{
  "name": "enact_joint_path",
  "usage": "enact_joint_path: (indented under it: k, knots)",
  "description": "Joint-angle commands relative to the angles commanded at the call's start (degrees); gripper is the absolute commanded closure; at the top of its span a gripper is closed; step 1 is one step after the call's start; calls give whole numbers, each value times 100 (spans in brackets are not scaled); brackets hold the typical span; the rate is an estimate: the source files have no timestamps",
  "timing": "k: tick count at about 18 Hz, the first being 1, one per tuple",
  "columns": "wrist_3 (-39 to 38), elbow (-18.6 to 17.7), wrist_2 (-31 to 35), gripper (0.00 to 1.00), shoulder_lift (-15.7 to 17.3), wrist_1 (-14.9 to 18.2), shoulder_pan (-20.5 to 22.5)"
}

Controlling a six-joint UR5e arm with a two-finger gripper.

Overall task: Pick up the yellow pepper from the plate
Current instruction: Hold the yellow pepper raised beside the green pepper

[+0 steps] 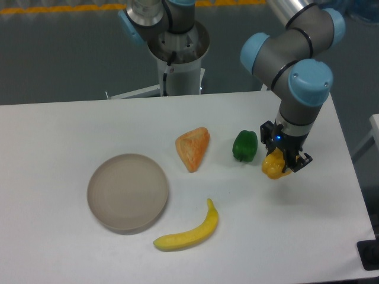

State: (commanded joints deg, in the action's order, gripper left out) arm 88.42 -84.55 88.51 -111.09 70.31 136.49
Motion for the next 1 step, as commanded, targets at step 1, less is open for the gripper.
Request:
enact_joint_path:
  k: [1]
  knots:
    - [9,0,9,98,0,0,-9]
